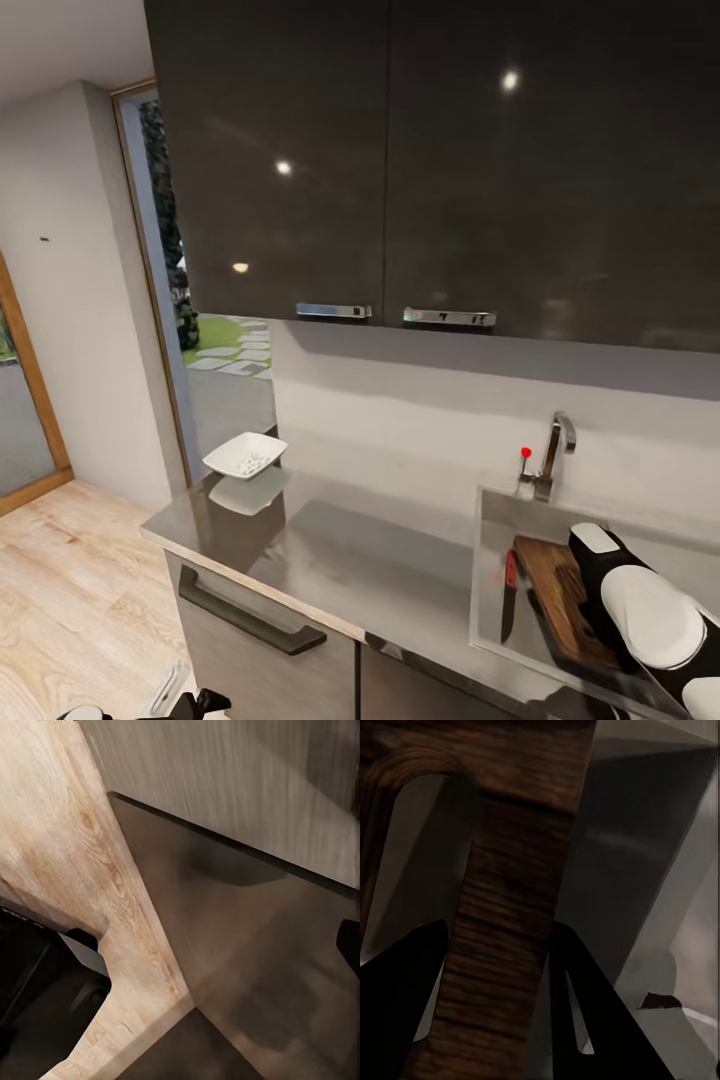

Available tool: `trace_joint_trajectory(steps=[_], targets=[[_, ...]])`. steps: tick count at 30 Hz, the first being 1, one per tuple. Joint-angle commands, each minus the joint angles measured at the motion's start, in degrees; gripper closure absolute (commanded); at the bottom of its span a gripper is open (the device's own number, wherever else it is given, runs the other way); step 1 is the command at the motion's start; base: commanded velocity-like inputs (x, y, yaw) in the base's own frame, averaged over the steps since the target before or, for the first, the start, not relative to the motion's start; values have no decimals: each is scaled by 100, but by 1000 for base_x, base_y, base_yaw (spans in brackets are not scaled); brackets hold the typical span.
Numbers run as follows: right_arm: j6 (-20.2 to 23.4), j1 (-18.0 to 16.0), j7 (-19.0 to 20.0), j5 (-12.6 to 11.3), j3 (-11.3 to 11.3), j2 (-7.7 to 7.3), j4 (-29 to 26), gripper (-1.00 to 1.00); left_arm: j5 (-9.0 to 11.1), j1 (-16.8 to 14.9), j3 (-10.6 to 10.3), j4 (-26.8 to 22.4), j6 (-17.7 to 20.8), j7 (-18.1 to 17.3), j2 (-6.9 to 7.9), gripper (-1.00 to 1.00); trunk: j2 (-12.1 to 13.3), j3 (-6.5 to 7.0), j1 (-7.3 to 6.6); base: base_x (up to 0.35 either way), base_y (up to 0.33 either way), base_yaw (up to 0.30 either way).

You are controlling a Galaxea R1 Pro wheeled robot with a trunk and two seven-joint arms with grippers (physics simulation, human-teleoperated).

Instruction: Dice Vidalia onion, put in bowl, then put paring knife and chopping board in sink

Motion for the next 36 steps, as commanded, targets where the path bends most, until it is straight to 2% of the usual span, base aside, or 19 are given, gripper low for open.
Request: trace_joint_trajectory(steps=[1,36], targets=[[34,29,10,-132,139,-9,-10,100,61,1,-6,-6,4,54,3,-100,0,-5,23,195,-78,0],[37,48,135,-132,139,11,-2,100,59,10,-6,-2,2,57,5,-100,0,-5,23,32,-5,0]])
